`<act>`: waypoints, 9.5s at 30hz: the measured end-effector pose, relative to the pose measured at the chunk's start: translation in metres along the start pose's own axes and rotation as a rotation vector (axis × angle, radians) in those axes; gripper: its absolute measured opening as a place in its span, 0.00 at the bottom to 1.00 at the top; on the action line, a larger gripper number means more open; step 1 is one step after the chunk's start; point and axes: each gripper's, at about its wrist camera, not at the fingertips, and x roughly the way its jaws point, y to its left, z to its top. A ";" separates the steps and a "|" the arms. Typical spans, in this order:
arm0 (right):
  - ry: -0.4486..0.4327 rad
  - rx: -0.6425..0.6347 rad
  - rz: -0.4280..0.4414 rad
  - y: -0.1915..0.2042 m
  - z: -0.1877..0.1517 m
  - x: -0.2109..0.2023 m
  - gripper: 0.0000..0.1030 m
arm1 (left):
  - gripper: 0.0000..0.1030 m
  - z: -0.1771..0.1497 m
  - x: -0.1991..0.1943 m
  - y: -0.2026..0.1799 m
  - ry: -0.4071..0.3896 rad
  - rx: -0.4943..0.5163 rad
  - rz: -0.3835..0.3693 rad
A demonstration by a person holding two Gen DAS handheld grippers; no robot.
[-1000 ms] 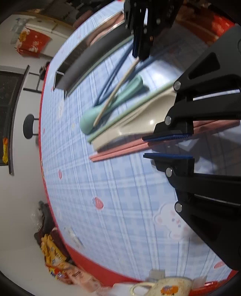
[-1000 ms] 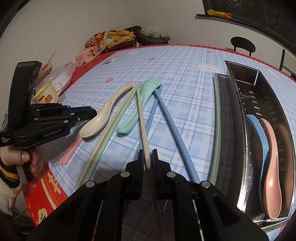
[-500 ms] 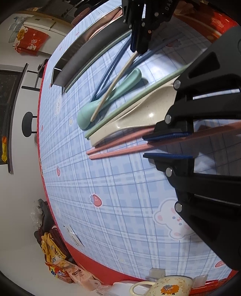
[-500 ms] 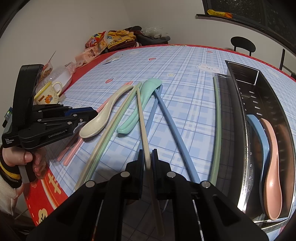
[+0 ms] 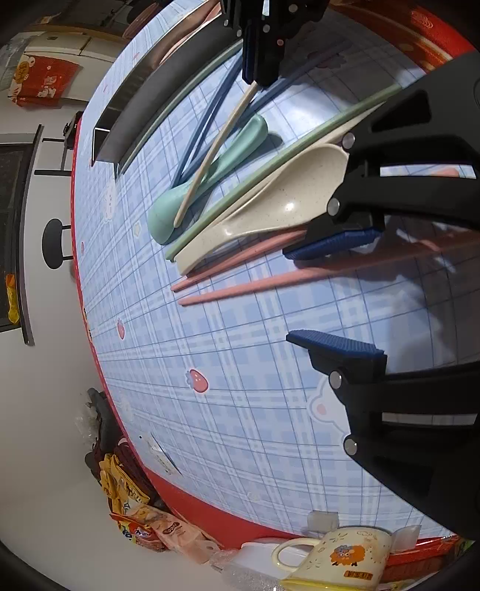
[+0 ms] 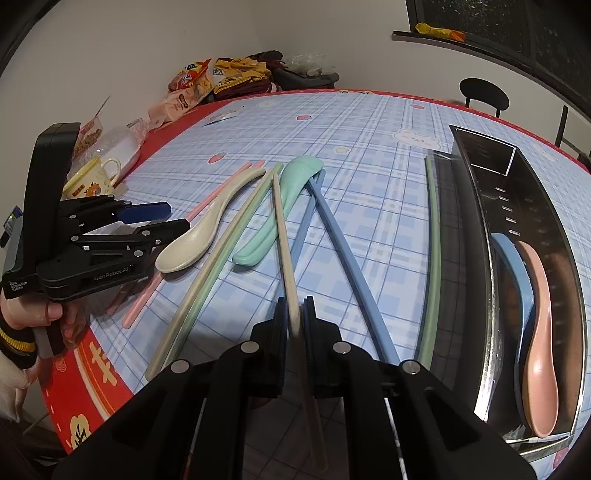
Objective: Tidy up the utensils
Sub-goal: 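Grasp a pink chopstick with the left tool while the right tool grasps a beige chopstick, then carry both chopsticks into the steel rack and open both tools, then lift both open tools from the rack and move over the loose utensils, then grasp a pink chopstick with the left tool while the right tool grasps a blue chopstick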
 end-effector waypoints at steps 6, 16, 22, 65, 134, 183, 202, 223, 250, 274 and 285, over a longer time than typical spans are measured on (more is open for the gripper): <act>0.007 -0.012 -0.009 0.002 0.005 0.004 0.09 | 0.30 -0.001 -0.001 -0.007 -0.013 0.034 0.004; 0.004 0.024 0.062 -0.007 0.005 0.003 0.07 | 0.10 -0.006 -0.005 -0.029 -0.043 0.139 0.060; -0.043 0.038 0.098 -0.009 0.000 -0.006 0.06 | 0.10 -0.010 -0.020 0.011 -0.108 -0.072 -0.018; -0.376 0.359 0.086 -0.152 -0.015 -0.102 0.06 | 0.10 0.059 -0.081 -0.064 -0.291 -0.325 -0.430; -0.429 0.401 0.046 -0.187 -0.022 -0.095 0.84 | 0.84 0.101 -0.057 -0.127 -0.291 -0.444 -0.292; -0.092 -0.114 -0.188 0.046 0.005 -0.008 0.29 | 0.93 -0.036 -0.065 0.028 -0.294 -0.229 -0.151; 0.007 -0.072 -0.137 0.035 0.007 0.014 0.16 | 0.86 -0.036 -0.056 0.038 -0.254 -0.281 -0.201; -0.005 0.000 -0.058 0.020 0.002 0.007 0.09 | 0.28 -0.024 -0.023 0.016 -0.058 -0.153 -0.277; -0.006 -0.005 -0.047 0.022 0.002 0.007 0.09 | 0.33 0.000 -0.003 -0.027 -0.007 0.031 -0.095; 0.011 -0.027 -0.103 0.023 0.014 0.019 0.09 | 0.25 -0.003 -0.005 -0.030 -0.028 0.035 -0.095; -0.002 -0.024 -0.117 0.027 0.010 0.016 0.07 | 0.10 -0.004 -0.007 -0.028 -0.039 0.027 -0.049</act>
